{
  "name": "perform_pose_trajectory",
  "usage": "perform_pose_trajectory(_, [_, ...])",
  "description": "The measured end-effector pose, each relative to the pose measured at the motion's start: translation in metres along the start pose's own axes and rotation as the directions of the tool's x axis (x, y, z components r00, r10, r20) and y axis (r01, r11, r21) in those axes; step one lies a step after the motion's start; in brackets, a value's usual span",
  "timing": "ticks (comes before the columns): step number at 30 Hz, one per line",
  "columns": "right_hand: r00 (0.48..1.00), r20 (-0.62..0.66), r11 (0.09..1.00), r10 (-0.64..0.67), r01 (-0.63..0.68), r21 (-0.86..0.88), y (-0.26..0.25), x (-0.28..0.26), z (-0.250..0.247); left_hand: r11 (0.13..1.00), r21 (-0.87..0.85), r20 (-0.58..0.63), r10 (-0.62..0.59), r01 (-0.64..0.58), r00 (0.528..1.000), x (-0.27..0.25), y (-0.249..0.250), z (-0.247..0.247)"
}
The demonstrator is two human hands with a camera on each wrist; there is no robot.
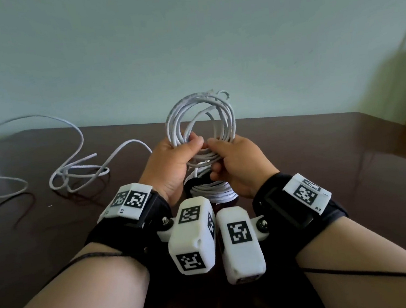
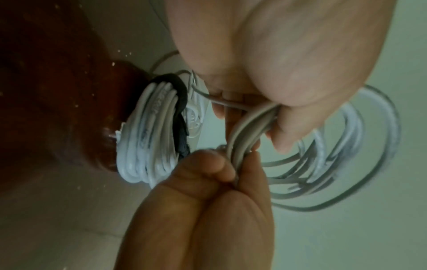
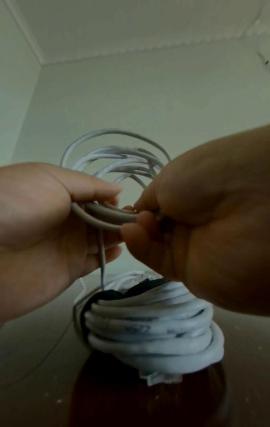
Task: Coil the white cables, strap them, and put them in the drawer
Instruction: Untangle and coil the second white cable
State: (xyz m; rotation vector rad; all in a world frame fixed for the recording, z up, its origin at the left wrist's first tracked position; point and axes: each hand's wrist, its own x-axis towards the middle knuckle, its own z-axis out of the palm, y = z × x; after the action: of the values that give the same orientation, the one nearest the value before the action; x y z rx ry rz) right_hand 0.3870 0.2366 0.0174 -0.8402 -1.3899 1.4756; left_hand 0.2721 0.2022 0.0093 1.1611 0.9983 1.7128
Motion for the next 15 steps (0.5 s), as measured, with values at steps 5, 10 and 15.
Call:
perform_pose_trajectory(5, [0.995, 0.096, 0.996, 0.038, -0.046, 0.074, -0.001, -0.002, 0.005, 0.998, 0.043, -0.126, 0.059, -0.054, 0.990, 0.003, 0.000, -0.003])
perform_pose_trajectory(10, [0.990, -0.017, 0.904, -0.143, 0.124, -0.410, -0.003, -0.004, 0.000, 0.958, 0.283, -0.333, 0.150, -0.053, 0.931, 0.008, 0.001, -0.010])
perform_pose_trajectory(15, [0.924, -0.061, 0.769, -0.376, 0.275, -0.577, -0.009, -0.002, -0.014, 0.783, 0.621, -0.223, 0.219, -0.034, 0.950, 0.008, 0.008, -0.014])
